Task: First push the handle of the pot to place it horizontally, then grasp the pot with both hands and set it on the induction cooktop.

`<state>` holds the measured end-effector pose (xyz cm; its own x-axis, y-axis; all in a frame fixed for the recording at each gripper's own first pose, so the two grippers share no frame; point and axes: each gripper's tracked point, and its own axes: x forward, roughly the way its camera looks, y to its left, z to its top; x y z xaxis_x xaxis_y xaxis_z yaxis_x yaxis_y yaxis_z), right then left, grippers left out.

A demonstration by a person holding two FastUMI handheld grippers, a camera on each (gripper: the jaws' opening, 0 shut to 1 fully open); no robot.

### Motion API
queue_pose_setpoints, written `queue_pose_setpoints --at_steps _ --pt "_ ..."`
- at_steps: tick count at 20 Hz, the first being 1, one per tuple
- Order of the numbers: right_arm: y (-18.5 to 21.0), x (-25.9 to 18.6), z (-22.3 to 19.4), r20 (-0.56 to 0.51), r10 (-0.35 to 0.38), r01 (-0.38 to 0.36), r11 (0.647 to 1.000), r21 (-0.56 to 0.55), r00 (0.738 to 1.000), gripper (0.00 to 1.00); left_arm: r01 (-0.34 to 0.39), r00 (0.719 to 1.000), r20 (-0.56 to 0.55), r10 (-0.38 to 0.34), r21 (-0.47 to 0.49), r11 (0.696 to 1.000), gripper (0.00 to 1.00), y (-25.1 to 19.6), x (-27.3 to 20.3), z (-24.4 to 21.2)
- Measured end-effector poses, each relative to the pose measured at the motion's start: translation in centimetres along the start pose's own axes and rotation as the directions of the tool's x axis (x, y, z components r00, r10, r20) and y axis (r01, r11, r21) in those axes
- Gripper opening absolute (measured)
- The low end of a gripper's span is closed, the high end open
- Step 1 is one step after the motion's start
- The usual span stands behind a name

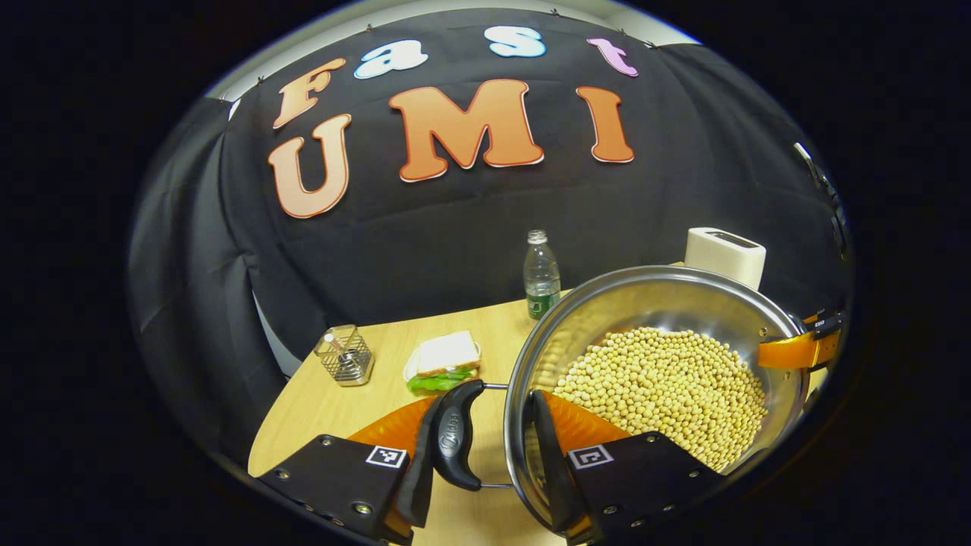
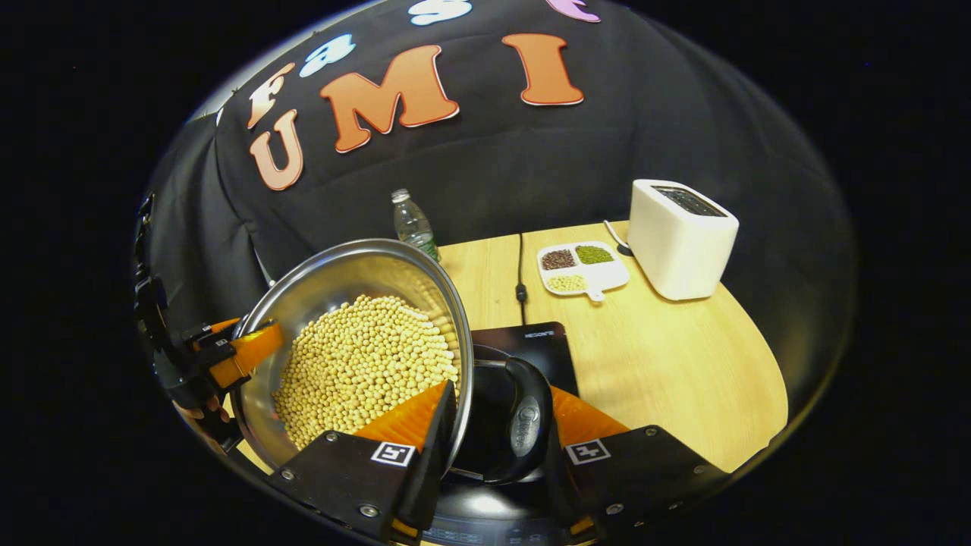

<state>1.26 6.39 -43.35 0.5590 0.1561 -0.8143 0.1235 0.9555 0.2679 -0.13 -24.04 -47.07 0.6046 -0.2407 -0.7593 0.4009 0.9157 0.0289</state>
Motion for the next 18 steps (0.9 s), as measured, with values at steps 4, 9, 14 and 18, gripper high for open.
queue_pose_setpoints --at_steps 4,9,14,18 --pt "-1.8 0.0 0.3 0.011 -0.016 0.016 1.0 0.009 1.0 0.58 0.019 1.0 -0.003 -0.019 0.002 1.0 0.62 -2.2 0.9 0.2" --pt "-3.7 0.8 -0.5 -0.009 -0.031 0.031 0.999 0.012 0.999 0.58 0.032 0.999 -0.011 -0.032 0.012 0.999 0.62 -3.9 2.0 -0.5" --pt "-4.6 1.9 -1.5 -0.03 -0.048 0.048 0.999 0.001 0.998 0.58 0.051 0.998 -0.045 -0.052 -0.018 0.999 0.62 -4.9 3.4 -2.2" --pt "-4.6 2.1 -1.8 -0.044 -0.051 0.051 0.999 0.008 0.998 0.53 0.05 0.998 -0.047 -0.05 -0.001 0.999 0.62 -5.5 4.1 -2.9"
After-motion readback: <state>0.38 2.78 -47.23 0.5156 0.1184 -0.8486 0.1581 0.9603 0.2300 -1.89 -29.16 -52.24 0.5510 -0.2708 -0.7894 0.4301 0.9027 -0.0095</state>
